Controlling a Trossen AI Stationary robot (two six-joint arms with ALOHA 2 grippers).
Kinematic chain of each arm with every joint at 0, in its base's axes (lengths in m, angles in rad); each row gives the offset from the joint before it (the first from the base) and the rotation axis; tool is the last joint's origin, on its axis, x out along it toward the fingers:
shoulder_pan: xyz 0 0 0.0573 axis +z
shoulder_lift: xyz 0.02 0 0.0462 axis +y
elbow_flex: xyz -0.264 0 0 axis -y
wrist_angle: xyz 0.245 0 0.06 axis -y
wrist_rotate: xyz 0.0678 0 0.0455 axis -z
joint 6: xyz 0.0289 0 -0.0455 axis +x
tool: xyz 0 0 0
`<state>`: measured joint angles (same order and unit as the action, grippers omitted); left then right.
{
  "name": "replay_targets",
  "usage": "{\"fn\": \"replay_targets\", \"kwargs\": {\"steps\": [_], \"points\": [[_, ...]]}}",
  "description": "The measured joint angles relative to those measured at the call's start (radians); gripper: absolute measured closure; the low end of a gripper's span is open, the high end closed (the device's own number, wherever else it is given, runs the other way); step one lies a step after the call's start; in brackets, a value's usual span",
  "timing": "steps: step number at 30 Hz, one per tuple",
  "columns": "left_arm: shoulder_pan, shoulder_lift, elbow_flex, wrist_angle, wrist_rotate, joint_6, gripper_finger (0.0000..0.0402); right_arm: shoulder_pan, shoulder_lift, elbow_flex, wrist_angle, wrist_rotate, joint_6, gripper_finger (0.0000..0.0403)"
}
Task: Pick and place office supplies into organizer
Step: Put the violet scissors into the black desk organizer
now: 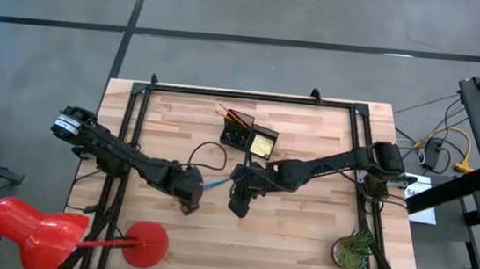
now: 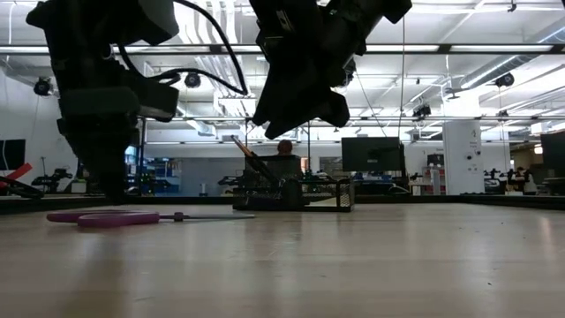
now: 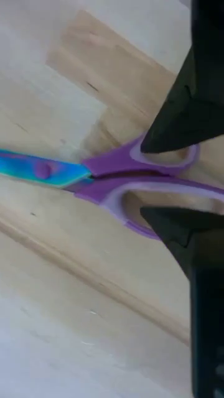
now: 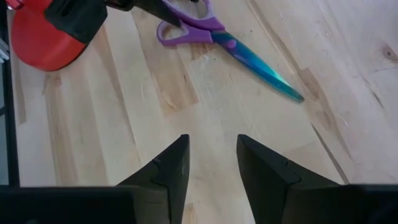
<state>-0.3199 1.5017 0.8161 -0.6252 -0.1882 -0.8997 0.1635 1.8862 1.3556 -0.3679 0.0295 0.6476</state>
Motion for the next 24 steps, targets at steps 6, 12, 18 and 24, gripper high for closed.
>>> {"fn": "replay_targets", "kwargs": {"steps": [6, 12, 18, 24], "points": [[0.005, 0.000, -0.003, -0.022, 0.077, -0.003, 0.0218, -0.003, 0.000, 0.000, -0.002, 0.000, 0.000, 0.0279], [0.005, 0.011, -0.003, -0.020, 0.078, -0.002, 0.0224, -0.015, 0.000, 0.000, -0.002, 0.000, 0.000, 0.0278], [0.005, 0.055, -0.004, -0.019, 0.074, 0.020, 0.0250, -0.016, 0.000, 0.000, -0.002, -0.001, 0.024, 0.0281], [0.004, 0.091, 0.009, -0.015, 0.074, 0.064, 0.0274, -0.016, 0.000, 0.000, -0.001, 0.000, 0.030, 0.0280]]}}
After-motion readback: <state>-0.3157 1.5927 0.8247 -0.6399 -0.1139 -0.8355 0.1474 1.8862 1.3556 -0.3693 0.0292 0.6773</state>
